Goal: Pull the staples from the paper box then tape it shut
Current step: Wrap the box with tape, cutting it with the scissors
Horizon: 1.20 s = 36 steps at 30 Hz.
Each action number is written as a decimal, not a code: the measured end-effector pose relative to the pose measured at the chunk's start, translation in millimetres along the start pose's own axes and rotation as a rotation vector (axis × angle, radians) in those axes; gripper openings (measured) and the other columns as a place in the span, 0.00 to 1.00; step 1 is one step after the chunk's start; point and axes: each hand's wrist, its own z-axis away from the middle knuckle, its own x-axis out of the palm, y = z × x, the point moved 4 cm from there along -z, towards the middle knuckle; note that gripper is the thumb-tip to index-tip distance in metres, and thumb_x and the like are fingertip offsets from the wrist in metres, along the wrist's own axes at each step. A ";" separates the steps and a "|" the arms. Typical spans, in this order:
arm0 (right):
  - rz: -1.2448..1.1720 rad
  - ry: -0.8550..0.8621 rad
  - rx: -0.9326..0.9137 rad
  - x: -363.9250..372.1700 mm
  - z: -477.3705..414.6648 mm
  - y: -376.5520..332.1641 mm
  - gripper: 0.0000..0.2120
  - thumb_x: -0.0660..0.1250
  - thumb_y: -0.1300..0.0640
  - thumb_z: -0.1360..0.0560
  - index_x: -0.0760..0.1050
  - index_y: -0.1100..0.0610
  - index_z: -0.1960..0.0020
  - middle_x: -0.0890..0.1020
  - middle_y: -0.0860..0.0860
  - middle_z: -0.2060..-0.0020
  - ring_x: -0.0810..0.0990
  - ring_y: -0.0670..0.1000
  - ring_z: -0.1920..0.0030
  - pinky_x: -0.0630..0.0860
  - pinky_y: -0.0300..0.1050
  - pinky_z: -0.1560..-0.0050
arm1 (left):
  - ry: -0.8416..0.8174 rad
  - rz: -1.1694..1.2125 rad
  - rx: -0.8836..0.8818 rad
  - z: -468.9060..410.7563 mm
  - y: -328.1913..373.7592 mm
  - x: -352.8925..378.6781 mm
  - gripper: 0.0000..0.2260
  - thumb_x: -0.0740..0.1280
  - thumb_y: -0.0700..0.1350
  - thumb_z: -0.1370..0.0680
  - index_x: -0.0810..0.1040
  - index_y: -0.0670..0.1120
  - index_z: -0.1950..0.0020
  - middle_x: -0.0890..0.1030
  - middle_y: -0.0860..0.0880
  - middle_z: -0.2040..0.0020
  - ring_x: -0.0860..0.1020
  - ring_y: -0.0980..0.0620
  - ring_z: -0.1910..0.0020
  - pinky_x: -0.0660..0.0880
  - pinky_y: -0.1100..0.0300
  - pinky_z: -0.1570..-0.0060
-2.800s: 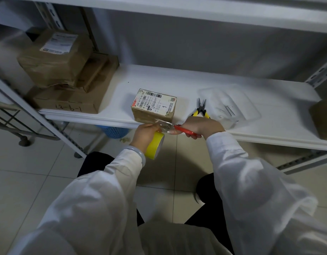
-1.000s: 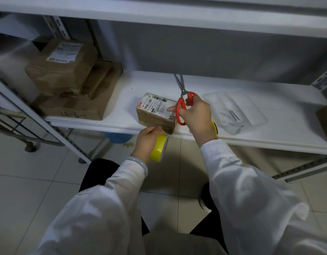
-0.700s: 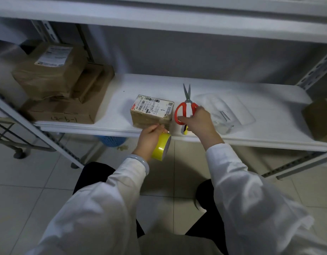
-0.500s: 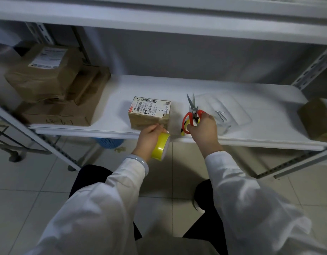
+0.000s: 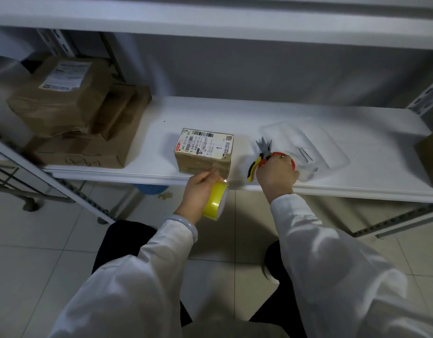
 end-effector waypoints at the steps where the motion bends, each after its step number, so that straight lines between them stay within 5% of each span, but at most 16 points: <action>1: 0.040 -0.017 -0.006 0.7 -1.0 -0.6 0.18 0.57 0.55 0.22 0.68 0.60 0.34 0.70 0.59 0.36 0.70 0.58 0.35 0.67 0.54 0.38 | 0.002 -0.003 -0.007 -1.1 -1.2 -0.6 0.13 0.63 0.47 0.21 0.77 0.50 0.66 0.78 0.53 0.64 0.74 0.55 0.63 0.70 0.58 0.55; 9: 0.246 -0.032 -0.014 0.7 -5.1 -4.1 0.12 0.58 0.61 0.24 0.75 0.58 0.43 0.78 0.57 0.44 0.75 0.59 0.40 0.56 0.63 0.29 | 0.002 0.014 -0.039 0.0 -1.5 0.0 0.11 0.63 0.47 0.21 0.77 0.49 0.64 0.77 0.54 0.64 0.73 0.57 0.65 0.69 0.65 0.63; 11: 0.272 -0.043 -0.031 4.6 -3.5 -3.4 0.15 0.58 0.60 0.24 0.71 0.60 0.38 0.74 0.59 0.40 0.72 0.60 0.37 0.56 0.62 0.29 | 0.001 0.011 -0.039 1.4 -1.7 0.7 0.11 0.63 0.47 0.21 0.77 0.49 0.64 0.77 0.54 0.64 0.74 0.57 0.65 0.69 0.65 0.63; 14: 0.224 -0.037 -0.041 8.0 -1.4 -0.2 0.21 0.60 0.57 0.24 0.65 0.63 0.33 0.69 0.61 0.36 0.70 0.61 0.36 0.62 0.56 0.33 | 0.005 0.002 -0.045 2.6 -2.5 1.1 0.11 0.64 0.48 0.22 0.77 0.50 0.64 0.77 0.54 0.64 0.73 0.57 0.64 0.69 0.64 0.62; 17: 0.098 -0.007 -0.062 4.5 -2.9 1.1 0.17 0.62 0.55 0.25 0.71 0.61 0.38 0.75 0.59 0.42 0.75 0.59 0.41 0.68 0.55 0.38 | 0.001 -0.011 -0.051 3.2 -2.9 1.7 0.10 0.63 0.48 0.22 0.78 0.48 0.61 0.77 0.54 0.64 0.73 0.58 0.64 0.69 0.65 0.62; 21: 0.120 0.086 -0.103 -5.2 0.5 -1.7 0.15 0.63 0.51 0.26 0.71 0.59 0.44 0.82 0.55 0.54 0.81 0.58 0.49 0.62 0.53 0.35 | -0.019 -0.015 -0.058 4.0 -4.5 5.0 0.09 0.63 0.48 0.21 0.78 0.47 0.58 0.77 0.53 0.62 0.73 0.57 0.63 0.69 0.64 0.62; 25: 0.156 0.093 -0.152 0.1 -0.7 -3.7 0.11 0.59 0.51 0.25 0.75 0.56 0.50 0.83 0.54 0.58 0.80 0.56 0.55 0.63 0.48 0.45 | -0.014 -0.027 -0.059 5.5 -2.9 8.7 0.08 0.63 0.48 0.22 0.78 0.46 0.55 0.78 0.53 0.62 0.73 0.58 0.64 0.69 0.65 0.63; 31: 0.004 0.005 -0.165 6.3 -2.3 1.1 0.11 0.61 0.54 0.22 0.77 0.60 0.46 0.82 0.57 0.50 0.80 0.59 0.49 0.70 0.44 0.55 | -0.016 -0.023 -0.041 8.1 1.2 9.4 0.11 0.64 0.47 0.22 0.77 0.49 0.64 0.77 0.53 0.64 0.73 0.57 0.65 0.69 0.64 0.62; 36: -0.304 0.221 -0.351 -14.8 15.9 -11.8 0.13 0.58 0.61 0.21 0.74 0.62 0.39 0.79 0.59 0.43 0.76 0.61 0.43 0.71 0.49 0.45 | -0.001 -0.013 -0.002 9.5 0.1 10.4 0.13 0.63 0.47 0.22 0.78 0.51 0.66 0.79 0.53 0.64 0.75 0.53 0.62 0.70 0.59 0.55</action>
